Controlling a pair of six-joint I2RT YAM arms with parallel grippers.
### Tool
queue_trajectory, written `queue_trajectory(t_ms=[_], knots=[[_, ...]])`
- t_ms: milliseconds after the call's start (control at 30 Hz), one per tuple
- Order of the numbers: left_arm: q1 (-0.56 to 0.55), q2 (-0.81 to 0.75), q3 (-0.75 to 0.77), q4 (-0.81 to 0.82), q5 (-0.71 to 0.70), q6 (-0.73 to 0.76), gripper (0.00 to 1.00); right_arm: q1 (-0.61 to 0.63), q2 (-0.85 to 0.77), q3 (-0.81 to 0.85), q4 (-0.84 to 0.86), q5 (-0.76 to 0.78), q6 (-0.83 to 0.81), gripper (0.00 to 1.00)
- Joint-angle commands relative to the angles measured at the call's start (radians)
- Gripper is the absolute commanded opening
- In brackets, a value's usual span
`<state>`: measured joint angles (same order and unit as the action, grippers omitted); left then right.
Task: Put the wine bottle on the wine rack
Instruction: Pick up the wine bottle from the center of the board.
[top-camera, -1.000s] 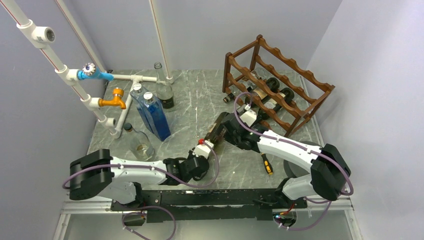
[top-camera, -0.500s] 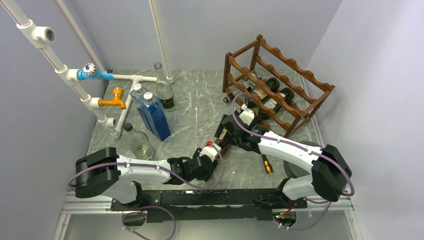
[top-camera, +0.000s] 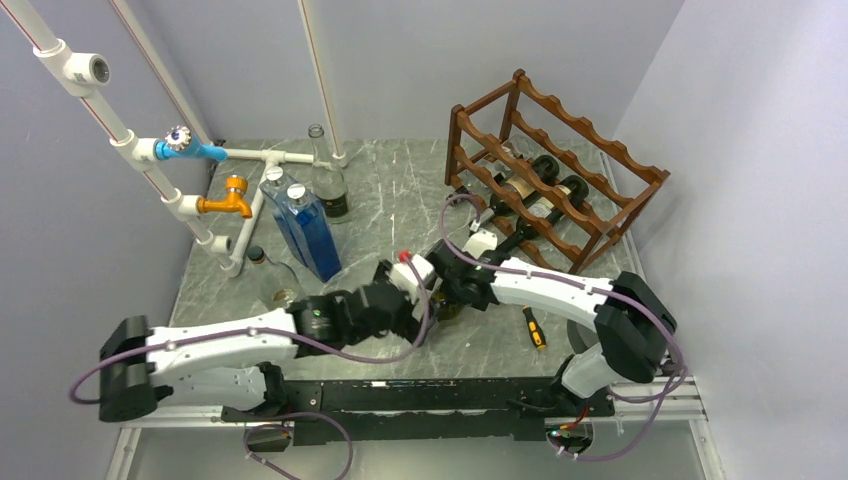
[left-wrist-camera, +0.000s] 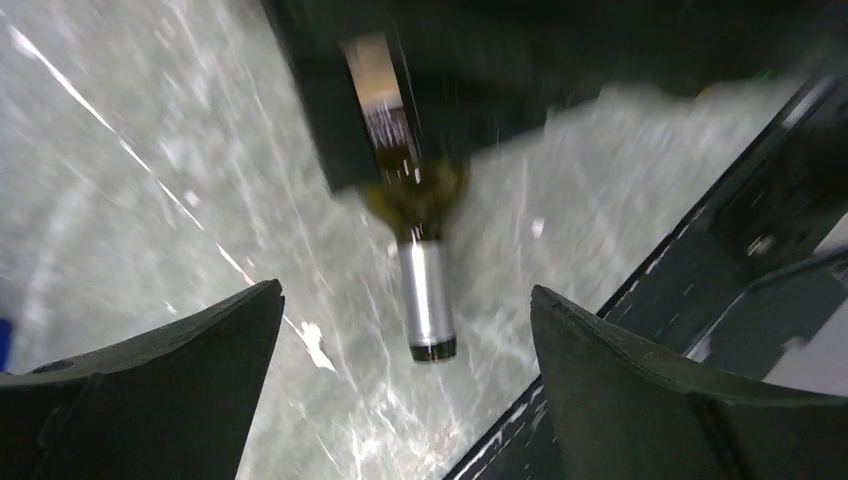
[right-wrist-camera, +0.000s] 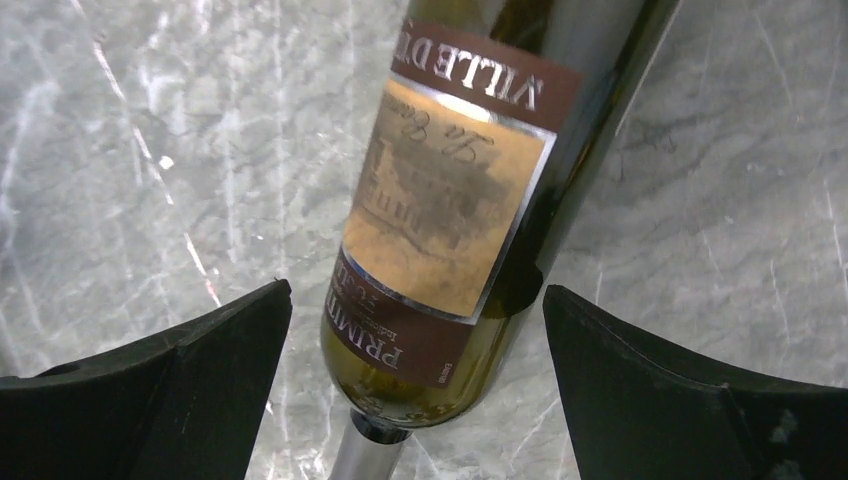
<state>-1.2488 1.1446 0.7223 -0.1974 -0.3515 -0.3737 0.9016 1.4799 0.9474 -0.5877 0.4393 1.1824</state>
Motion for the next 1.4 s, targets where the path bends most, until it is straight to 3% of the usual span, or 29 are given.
queue_trajectory(t_ms=[0, 167, 367, 467, 700, 867, 1000, 1200, 1367], knots=[[0.083, -0.149, 0.187, -0.159, 0.032, 0.099, 0.99, 0.034, 0.048, 0.049, -0.139, 0.094, 0.176, 1.0], [0.184, -0.232, 0.404, -0.276, 0.063, 0.207, 0.99, 0.025, 0.08, 0.034, -0.099, 0.14, 0.212, 0.99], [0.201, -0.244, 0.602, -0.295, -0.023, 0.348, 0.99, 0.003, 0.145, 0.032, -0.086, 0.159, 0.24, 0.97], [0.202, -0.272, 0.582, -0.222, -0.093, 0.42, 0.99, 0.002, 0.165, 0.021, -0.086, 0.175, 0.265, 0.95], [0.221, -0.379, 0.369, -0.08, -0.158, 0.455, 1.0, 0.002, 0.162, -0.024, -0.058, 0.217, 0.302, 0.89], [0.221, -0.392, 0.325, -0.072, -0.189, 0.477, 1.0, 0.002, 0.125, -0.042, -0.057, 0.225, 0.345, 0.67], [0.221, -0.386, 0.313, -0.075, -0.188, 0.487, 0.99, 0.002, 0.117, 0.014, -0.119, 0.236, 0.397, 0.31], [0.221, -0.37, 0.311, -0.083, -0.202, 0.494, 0.99, 0.007, 0.143, 0.108, -0.251, 0.233, 0.449, 0.0], [0.221, -0.374, 0.303, -0.073, -0.201, 0.493, 0.99, 0.024, 0.113, 0.108, -0.303, 0.26, 0.488, 0.0]])
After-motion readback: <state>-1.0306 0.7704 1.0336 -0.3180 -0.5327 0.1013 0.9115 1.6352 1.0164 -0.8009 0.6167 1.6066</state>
